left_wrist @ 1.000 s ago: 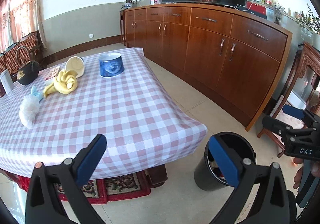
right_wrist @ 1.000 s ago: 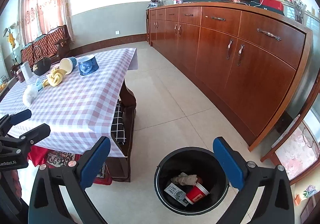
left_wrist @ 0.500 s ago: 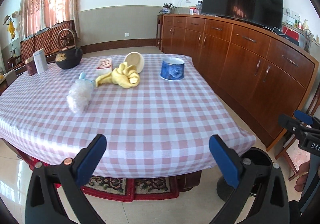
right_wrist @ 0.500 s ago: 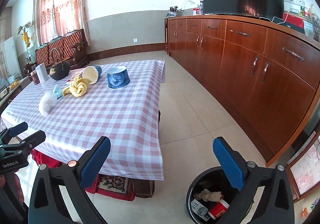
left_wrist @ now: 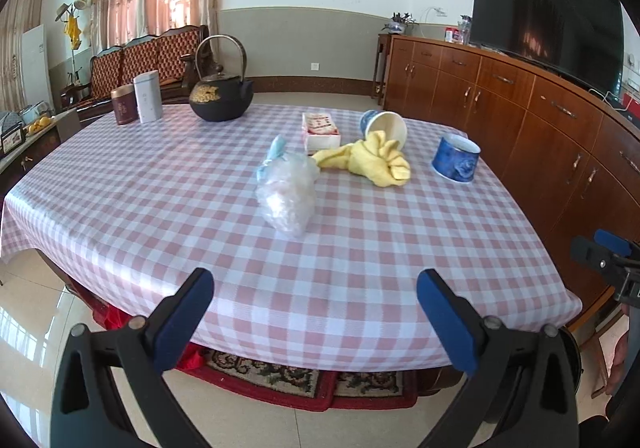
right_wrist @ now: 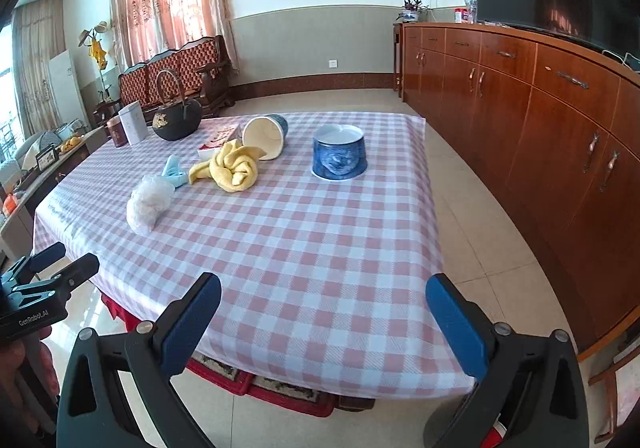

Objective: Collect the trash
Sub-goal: 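Move both open tools back from the bucket toward the table, then grasp the clear plastic bag with the left tool while the right tool grasps the yellow towel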

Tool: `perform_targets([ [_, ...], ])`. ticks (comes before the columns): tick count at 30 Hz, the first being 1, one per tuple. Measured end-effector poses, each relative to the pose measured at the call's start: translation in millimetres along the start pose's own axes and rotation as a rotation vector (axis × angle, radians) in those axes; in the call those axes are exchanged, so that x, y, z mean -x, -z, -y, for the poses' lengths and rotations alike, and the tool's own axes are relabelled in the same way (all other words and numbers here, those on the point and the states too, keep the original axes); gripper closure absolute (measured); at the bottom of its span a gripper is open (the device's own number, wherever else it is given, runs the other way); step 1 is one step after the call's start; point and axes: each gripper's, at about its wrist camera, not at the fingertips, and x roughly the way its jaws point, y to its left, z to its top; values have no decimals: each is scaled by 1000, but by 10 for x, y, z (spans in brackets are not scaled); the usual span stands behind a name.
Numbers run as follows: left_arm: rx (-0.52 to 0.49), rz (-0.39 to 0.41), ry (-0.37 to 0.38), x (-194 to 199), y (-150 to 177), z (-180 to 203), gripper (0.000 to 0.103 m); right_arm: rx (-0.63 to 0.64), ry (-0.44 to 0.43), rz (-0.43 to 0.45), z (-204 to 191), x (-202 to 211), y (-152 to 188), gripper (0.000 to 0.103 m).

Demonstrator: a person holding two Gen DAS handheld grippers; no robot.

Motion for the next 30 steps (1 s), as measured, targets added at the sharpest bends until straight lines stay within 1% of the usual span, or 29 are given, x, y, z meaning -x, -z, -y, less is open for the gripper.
perform_targets([
  [3,23,-5,-16,-111,-66,-147,6,49,-31,-6,-208,-166,-119,0],
  [7,48,-13,-9,-258,-156,-260,8,103,-62,-18,-436,-379,-243,0],
  [9,54,-18,-1,-338,-194,-290,11,121,-71,-23,-525,-494,-310,0],
  [18,58,-50,-2,-745,-288,-304,11,172,-97,-68,-730,-1076,-552,0],
  [23,58,-67,12,-938,-341,-299,17,181,-114,-93,-819,-1469,-710,0],
  [25,59,-71,15,-994,-349,-295,18,182,-128,-102,-864,-1611,-774,0],
  [28,78,-76,25,-1062,-356,-321,19,193,-149,-119,-959,-1825,-857,3],
  [30,84,-78,31,-1103,-371,-335,21,210,-153,-132,-1015,-1955,-896,7],
])
